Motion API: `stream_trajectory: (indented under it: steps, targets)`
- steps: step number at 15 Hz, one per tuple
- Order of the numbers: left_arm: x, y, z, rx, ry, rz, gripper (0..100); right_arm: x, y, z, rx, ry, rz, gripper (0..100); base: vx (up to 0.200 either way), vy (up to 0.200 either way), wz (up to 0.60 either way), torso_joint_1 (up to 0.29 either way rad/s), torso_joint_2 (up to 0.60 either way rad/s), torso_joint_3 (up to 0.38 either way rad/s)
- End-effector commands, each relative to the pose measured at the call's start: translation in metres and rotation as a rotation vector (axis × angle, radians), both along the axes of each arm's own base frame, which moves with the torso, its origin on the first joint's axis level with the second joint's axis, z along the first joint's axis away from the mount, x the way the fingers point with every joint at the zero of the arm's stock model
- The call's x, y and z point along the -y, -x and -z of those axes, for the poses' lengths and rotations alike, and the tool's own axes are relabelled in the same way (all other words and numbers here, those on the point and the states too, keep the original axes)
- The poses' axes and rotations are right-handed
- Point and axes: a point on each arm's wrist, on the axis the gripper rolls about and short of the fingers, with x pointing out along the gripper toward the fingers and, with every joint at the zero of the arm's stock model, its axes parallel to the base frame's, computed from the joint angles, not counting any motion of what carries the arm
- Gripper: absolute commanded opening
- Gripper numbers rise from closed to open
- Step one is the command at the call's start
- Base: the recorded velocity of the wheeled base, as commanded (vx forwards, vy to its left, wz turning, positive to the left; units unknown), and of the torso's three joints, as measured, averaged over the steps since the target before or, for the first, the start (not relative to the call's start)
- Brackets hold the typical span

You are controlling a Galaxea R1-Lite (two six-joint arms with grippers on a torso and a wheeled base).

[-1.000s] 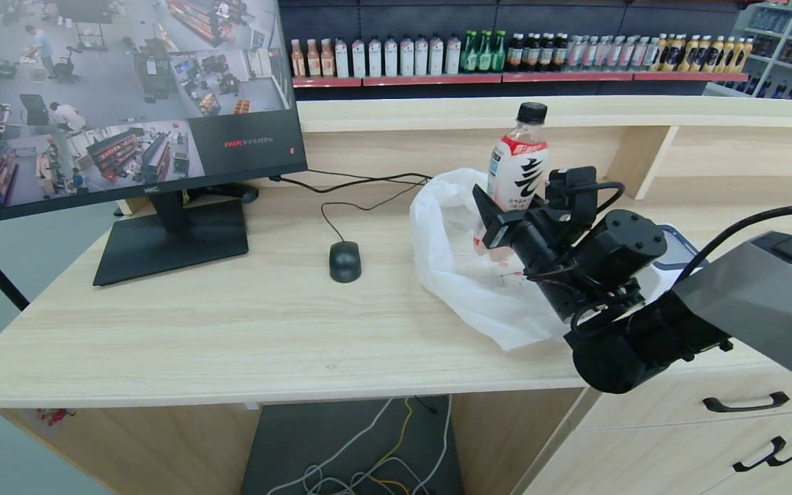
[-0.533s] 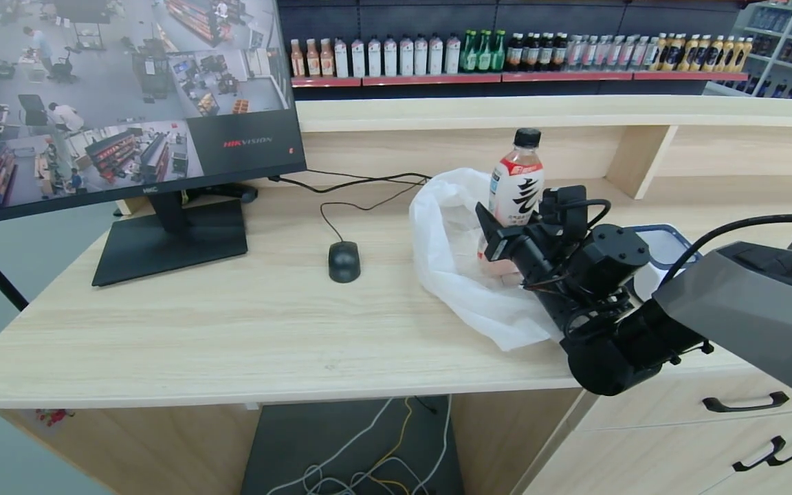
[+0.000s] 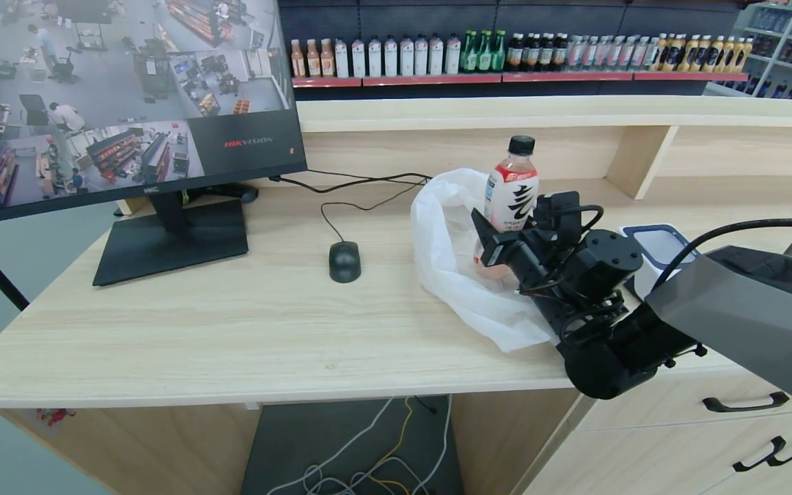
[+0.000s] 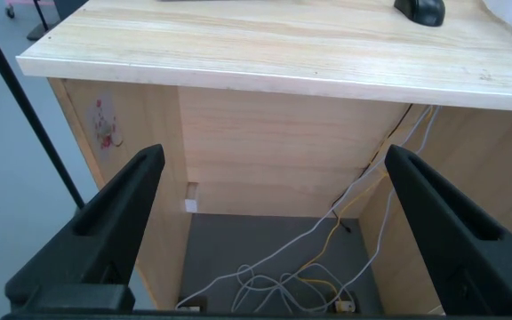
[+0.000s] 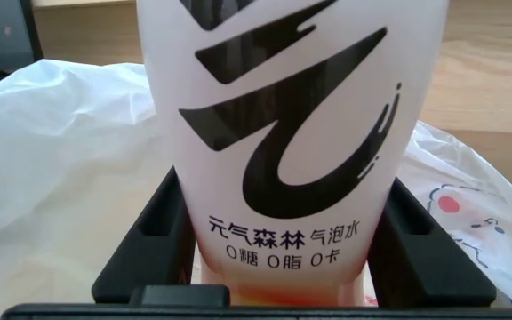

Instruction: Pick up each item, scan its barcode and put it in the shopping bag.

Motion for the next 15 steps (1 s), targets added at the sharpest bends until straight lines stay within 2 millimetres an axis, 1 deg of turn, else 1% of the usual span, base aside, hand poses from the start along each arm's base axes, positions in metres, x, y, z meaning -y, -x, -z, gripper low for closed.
stream_trajectory:
  steps: [1,12,14,15]
  targets:
    - [0.000,0.000,0.000,0.000,0.000,-0.001,100,-0.001,0.000,0.001,-0.005,0.003,0.000,0,0.000,0.000,0.00,0.000,0.00,0.000]
    - [0.000,0.000,0.000,0.000,0.000,-0.001,100,0.000,-0.001,0.013,-0.037,0.017,0.001,0,0.000,0.000,0.00,0.000,0.00,0.000]
    - [0.000,0.000,0.000,0.000,0.000,-0.001,100,-0.001,-0.001,0.012,-0.033,0.015,0.000,0,0.000,0.000,0.00,0.000,0.00,0.000]
    - [0.000,0.000,0.000,0.000,0.000,-0.001,100,-0.001,-0.001,0.010,-0.026,0.011,-0.002,100,0.000,0.000,0.00,0.000,0.00,0.000]
